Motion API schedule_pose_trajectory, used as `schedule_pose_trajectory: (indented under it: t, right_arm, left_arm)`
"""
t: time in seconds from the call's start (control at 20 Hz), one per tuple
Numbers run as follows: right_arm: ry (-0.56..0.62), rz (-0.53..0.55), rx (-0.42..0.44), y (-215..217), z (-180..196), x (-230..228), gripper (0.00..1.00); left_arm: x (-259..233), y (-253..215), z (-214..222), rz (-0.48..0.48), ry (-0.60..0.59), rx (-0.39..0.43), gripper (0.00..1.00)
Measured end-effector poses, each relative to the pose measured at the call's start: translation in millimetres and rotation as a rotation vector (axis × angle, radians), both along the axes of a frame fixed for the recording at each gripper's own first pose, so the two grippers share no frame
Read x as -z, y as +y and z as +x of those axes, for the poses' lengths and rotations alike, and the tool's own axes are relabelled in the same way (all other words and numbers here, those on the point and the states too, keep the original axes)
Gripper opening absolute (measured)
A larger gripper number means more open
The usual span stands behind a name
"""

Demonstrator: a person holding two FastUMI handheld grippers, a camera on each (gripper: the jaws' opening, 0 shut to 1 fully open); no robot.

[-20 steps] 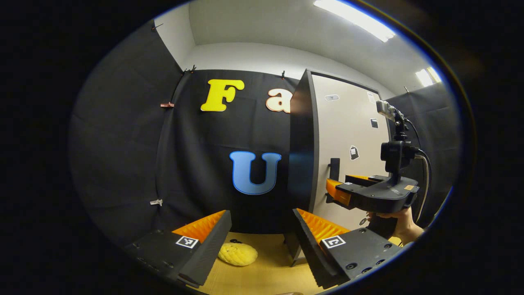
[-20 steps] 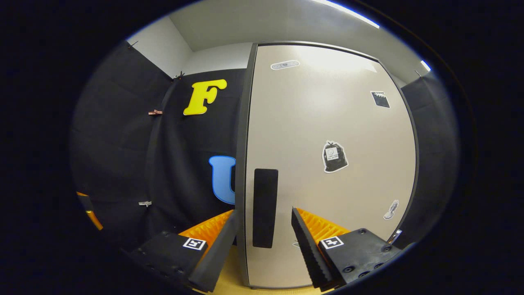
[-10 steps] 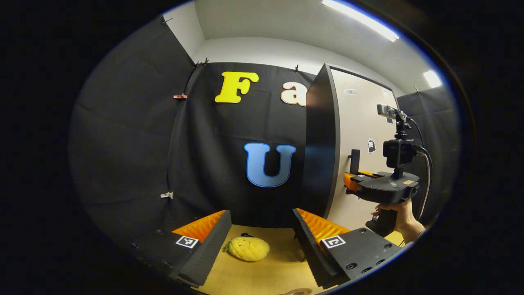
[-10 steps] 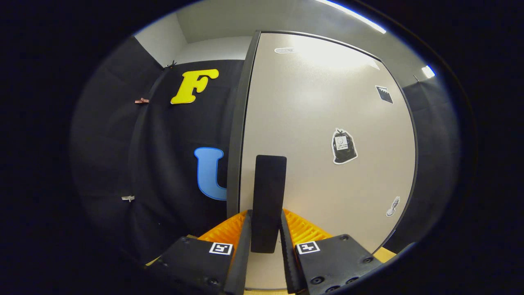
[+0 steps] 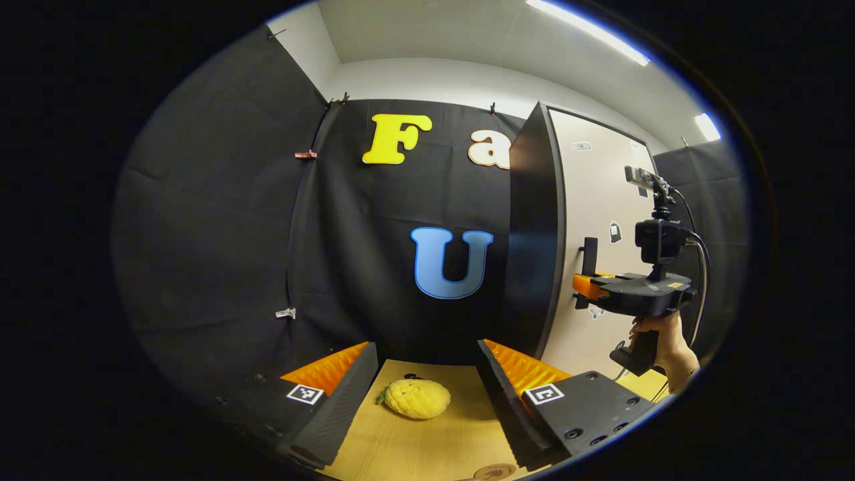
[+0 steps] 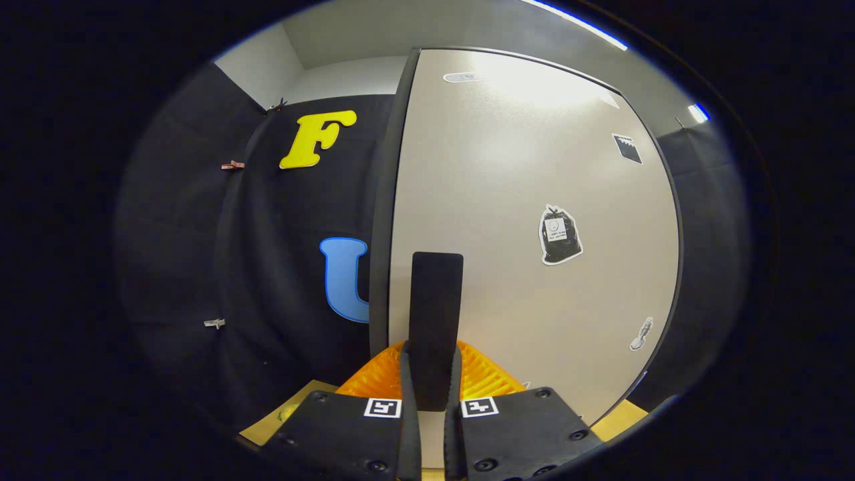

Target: Open the cabinet door with the right hand, grasp the bottle in the cabinet with the left hand and place it on the coaster, then close the cabinet door with the right hand.

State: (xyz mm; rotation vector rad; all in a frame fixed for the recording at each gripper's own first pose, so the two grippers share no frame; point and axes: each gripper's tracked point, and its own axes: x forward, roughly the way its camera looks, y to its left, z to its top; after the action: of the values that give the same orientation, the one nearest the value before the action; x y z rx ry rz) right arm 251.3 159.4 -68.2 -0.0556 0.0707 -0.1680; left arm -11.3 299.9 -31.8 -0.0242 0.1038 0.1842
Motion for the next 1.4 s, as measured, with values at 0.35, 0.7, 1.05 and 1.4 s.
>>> schedule_pose_trajectory:
  t: [0.35,0.7,1.05,1.4]
  right_arm:
    - [0.032,0.024,-0.126,3,-70,-10,0.17]
    - [0.048,0.062,-0.202,-17,-141,-21,0.17]
    - [0.039,0.074,-0.216,-52,-188,-30,0.17]
    - [0.033,0.055,-0.122,-92,-231,-39,0.16]
  left_arm:
    - [-17,-35,8,0.024,-0.025,0.052,0.93]
    - [-20,-95,10,0.024,-0.019,0.105,0.93]
    - [-20,-178,32,0.039,-0.032,0.257,0.93]
    - [-8,-237,60,0.021,-0.014,0.399,0.93]
